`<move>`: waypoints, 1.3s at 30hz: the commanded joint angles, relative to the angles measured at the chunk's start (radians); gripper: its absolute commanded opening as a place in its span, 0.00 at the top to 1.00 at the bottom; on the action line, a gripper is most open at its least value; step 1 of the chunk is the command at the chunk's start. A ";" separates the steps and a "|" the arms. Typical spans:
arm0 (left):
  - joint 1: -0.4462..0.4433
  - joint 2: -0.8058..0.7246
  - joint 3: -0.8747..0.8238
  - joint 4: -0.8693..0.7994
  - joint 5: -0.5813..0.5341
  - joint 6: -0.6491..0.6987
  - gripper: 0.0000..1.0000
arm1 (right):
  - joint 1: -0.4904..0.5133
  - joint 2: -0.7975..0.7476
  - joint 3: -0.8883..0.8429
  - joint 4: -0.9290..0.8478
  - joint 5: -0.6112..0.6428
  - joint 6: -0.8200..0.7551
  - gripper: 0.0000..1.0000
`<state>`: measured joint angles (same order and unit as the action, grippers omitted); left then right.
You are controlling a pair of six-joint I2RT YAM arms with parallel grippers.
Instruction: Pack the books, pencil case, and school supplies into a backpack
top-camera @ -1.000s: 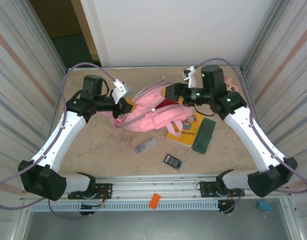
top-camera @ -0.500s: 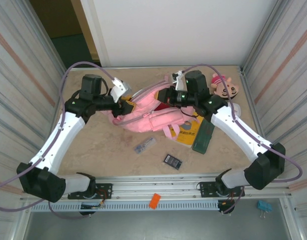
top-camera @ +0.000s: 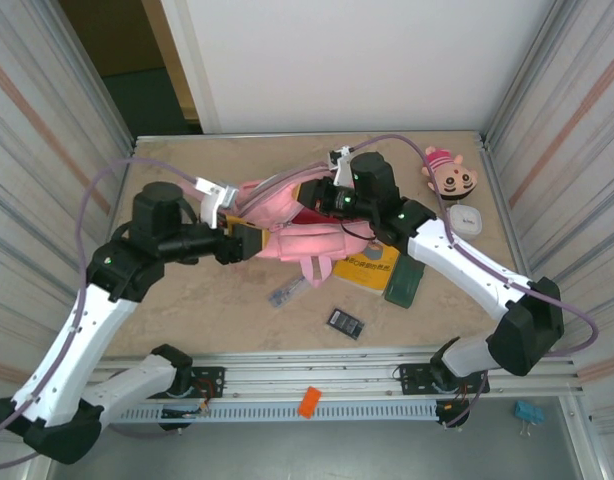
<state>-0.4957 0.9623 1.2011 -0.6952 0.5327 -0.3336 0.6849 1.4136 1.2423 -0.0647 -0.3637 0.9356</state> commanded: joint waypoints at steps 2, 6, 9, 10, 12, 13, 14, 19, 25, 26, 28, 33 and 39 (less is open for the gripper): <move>-0.003 0.057 -0.053 -0.003 -0.063 -0.142 0.38 | 0.010 -0.005 0.039 0.119 -0.020 0.002 1.00; -0.001 0.118 -0.060 0.049 -0.061 -0.177 0.35 | 0.015 -0.007 0.037 0.122 -0.025 0.001 1.00; -0.001 0.144 -0.061 0.065 -0.079 -0.187 0.33 | 0.020 -0.006 0.036 0.125 -0.029 0.000 1.00; -0.001 0.144 -0.065 0.079 -0.081 -0.191 0.32 | 0.021 -0.007 0.036 0.127 -0.030 0.000 1.00; -0.002 0.133 -0.090 0.154 -0.070 -0.207 0.32 | 0.025 -0.005 0.033 0.130 -0.032 0.003 1.00; -0.003 0.126 -0.100 0.188 -0.069 -0.217 0.33 | 0.025 -0.005 0.032 0.133 -0.033 0.003 1.00; -0.003 0.120 -0.108 0.221 -0.070 -0.228 0.39 | 0.026 -0.002 0.031 0.139 -0.035 0.006 1.00; -0.002 0.116 -0.118 0.248 -0.092 -0.223 0.47 | 0.032 0.012 0.032 0.158 -0.043 0.014 1.00; -0.002 0.111 -0.132 0.275 -0.096 -0.204 0.61 | 0.036 0.025 0.038 0.167 -0.050 0.020 1.00; -0.003 0.109 -0.135 0.280 -0.099 -0.202 0.64 | 0.036 0.025 0.040 0.167 -0.050 0.020 1.00; -0.003 0.105 -0.139 0.286 -0.108 -0.198 0.69 | 0.036 0.027 0.040 0.167 -0.050 0.019 1.00; -0.002 0.092 -0.152 0.311 -0.107 -0.203 0.87 | 0.035 0.027 0.040 0.157 -0.047 0.018 1.00; 0.007 0.048 -0.172 0.297 -0.103 -0.188 1.00 | 0.024 0.019 0.048 0.139 -0.051 0.007 1.00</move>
<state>-0.4988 1.0451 1.0447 -0.4133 0.4362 -0.5426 0.7086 1.4490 1.2423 0.0139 -0.3935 0.9428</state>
